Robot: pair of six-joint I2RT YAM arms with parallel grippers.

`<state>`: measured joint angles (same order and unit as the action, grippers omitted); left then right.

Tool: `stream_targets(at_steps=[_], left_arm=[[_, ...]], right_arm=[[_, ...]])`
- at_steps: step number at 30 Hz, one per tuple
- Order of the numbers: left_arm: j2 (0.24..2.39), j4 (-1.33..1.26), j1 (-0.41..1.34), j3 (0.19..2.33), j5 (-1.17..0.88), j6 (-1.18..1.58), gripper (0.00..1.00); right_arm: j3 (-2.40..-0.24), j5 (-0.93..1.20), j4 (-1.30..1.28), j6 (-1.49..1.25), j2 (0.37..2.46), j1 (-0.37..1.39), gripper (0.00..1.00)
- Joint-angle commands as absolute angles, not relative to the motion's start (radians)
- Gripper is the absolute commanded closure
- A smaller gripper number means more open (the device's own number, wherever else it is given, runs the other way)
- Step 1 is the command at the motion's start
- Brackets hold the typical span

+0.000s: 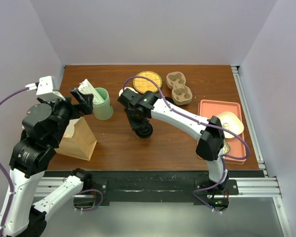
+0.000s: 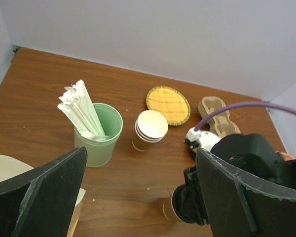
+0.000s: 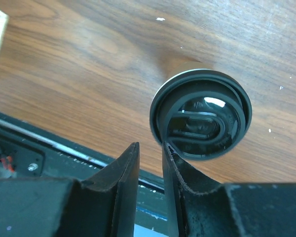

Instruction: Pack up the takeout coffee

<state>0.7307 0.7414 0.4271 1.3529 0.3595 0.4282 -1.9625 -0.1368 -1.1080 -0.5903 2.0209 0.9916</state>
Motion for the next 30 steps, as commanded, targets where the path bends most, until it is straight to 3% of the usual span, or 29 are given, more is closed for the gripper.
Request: stream_targets(at_steps=[1, 7, 10, 11, 20, 30], left_arm=[[0.782, 0.712, 0.431, 1.333, 0.250, 0.417, 0.06], [0.954, 0.827, 0.431, 1.354, 0.062, 0.431, 0.17], [1.051, 0.847, 0.431, 1.333, -0.077, 0.433, 0.28], [1.089, 0.844, 0.431, 1.327, -0.110, 0.437, 0.30], [1.155, 0.666, 0.430, 1.140, -0.371, 0.521, 0.41], [1.201, 0.554, 0.430, 0.982, -0.414, 0.548, 0.51]], right_arm=[[-1.939, -0.081, -1.045, -0.545, 1.847, 0.950, 0.69], [-1.639, 0.203, -0.810, -0.491, 1.681, 0.769, 0.55], [-1.527, 0.317, -0.729, -0.444, 1.623, 0.689, 0.37], [-1.511, 0.331, -0.723, -0.430, 1.621, 0.658, 0.35], [-1.419, 0.546, -0.660, -0.327, 1.692, 0.577, 0.28], [-1.401, 0.575, -0.612, -0.325, 1.779, 0.578, 0.33]])
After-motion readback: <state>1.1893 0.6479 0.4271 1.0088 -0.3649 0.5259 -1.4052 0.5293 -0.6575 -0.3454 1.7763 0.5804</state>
